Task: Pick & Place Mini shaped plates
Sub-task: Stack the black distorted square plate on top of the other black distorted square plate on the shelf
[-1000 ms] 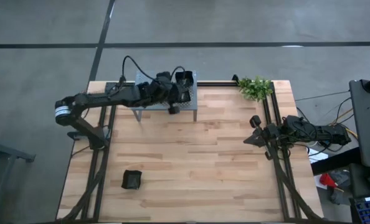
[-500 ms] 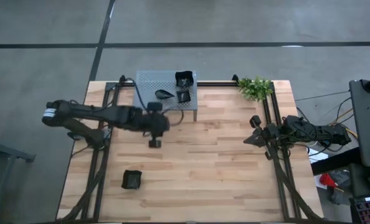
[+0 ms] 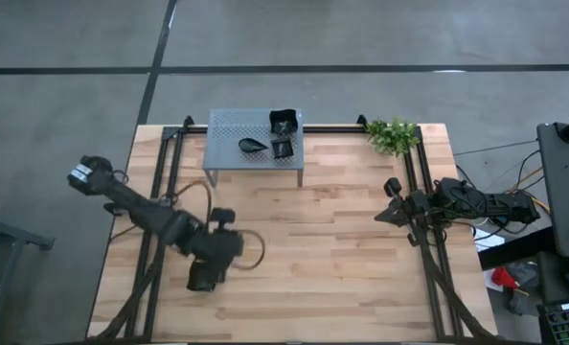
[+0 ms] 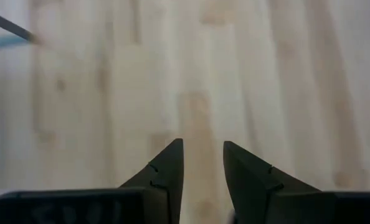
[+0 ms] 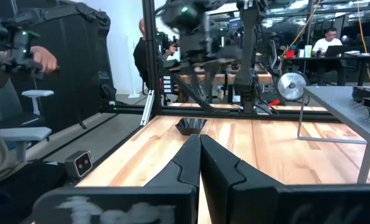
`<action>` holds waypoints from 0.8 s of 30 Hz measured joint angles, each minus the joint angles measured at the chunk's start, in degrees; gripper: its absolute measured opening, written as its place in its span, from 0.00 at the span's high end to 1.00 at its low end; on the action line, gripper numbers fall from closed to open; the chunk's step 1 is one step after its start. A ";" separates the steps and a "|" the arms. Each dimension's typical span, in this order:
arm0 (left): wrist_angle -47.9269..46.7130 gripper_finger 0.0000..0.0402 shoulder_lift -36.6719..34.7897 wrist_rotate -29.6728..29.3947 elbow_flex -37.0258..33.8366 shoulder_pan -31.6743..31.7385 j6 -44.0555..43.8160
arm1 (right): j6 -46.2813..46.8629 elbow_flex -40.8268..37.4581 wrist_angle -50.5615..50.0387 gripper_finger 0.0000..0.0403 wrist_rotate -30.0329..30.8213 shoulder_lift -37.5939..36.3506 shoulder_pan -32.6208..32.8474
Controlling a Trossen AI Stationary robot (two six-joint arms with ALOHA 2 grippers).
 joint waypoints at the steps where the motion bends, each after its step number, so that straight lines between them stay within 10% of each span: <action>1: 0.04 0.73 0.11 0.01 -0.59 -1.54 -1.77 | 0.04 0.00 0.02 0.98 0.00 0.00 0.00; 24: 15.96 0.73 1.91 5.99 -14.79 -20.83 -32.78 | 0.08 0.00 0.00 0.98 0.01 0.00 0.00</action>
